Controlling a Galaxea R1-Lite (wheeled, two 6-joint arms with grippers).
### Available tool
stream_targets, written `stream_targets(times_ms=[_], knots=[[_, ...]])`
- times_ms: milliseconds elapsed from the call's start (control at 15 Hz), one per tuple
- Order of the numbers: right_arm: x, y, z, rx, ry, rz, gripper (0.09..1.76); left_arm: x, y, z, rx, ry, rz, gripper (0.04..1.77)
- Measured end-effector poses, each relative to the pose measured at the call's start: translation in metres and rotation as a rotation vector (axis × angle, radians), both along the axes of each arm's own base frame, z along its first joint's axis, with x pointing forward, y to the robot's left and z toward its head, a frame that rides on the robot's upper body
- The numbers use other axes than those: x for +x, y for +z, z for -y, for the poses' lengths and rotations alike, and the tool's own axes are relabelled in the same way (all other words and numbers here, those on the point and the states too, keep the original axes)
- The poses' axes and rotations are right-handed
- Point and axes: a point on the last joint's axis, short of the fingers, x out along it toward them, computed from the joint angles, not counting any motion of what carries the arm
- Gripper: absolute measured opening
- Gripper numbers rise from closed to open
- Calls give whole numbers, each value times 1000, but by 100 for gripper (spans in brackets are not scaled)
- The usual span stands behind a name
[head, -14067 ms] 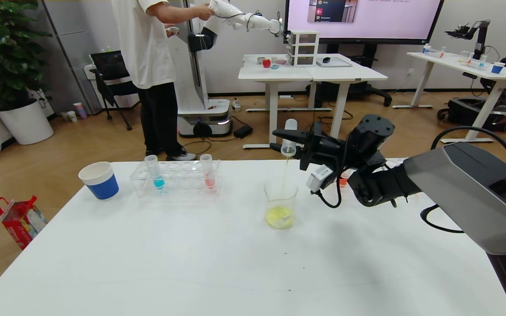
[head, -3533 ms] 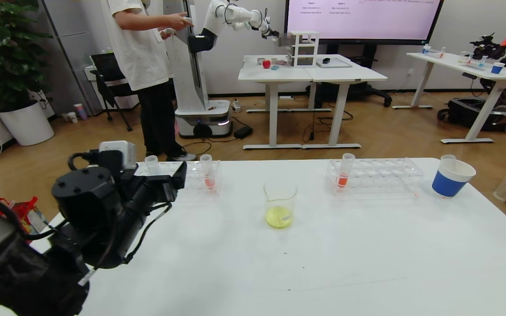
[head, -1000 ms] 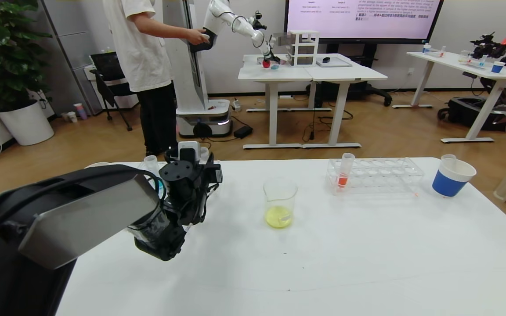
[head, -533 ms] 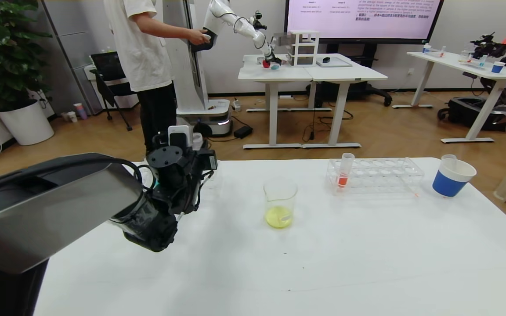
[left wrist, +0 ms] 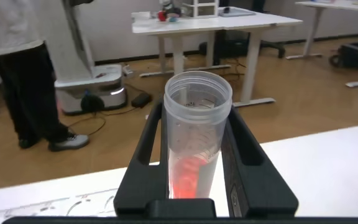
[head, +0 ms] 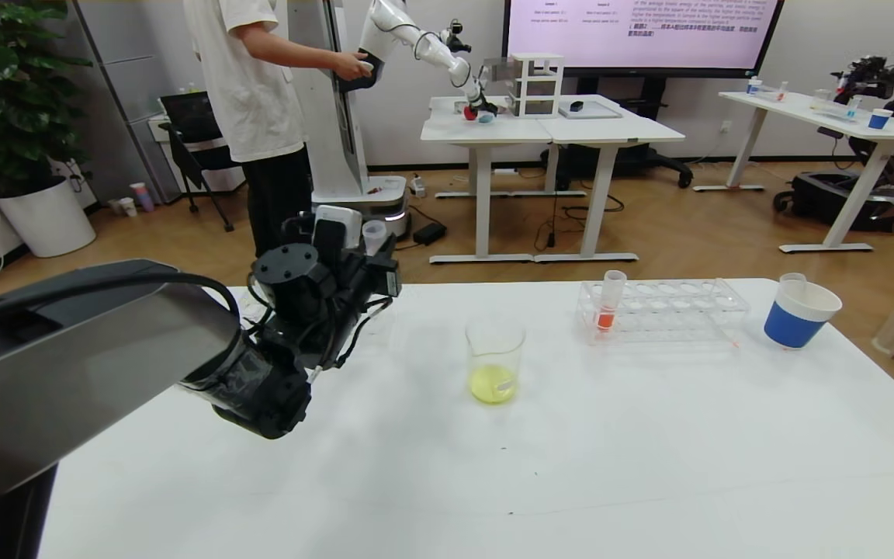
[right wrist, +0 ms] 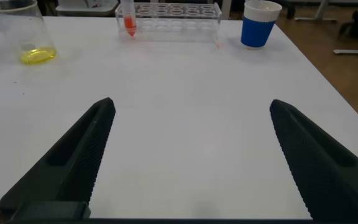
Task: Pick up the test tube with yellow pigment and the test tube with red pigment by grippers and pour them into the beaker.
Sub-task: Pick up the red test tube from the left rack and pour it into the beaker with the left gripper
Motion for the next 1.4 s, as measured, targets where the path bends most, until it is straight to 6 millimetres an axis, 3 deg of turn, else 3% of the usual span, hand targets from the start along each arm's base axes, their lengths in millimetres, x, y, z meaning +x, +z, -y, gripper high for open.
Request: stream_targets(times_ms=[267,533,733,1400], knots=[[0,0,0,0,-1,0,174,-3,3,9,138,-265,53,50],[0,0,0,0,-1,0,174,-21,7,44,179,-432,100,50],[0,0,0,0,-1,0,174,-30,9,61,310,-536,176,50],[0,0,0,0,-1,0,174,-14,9,62,759,-686,553,50]])
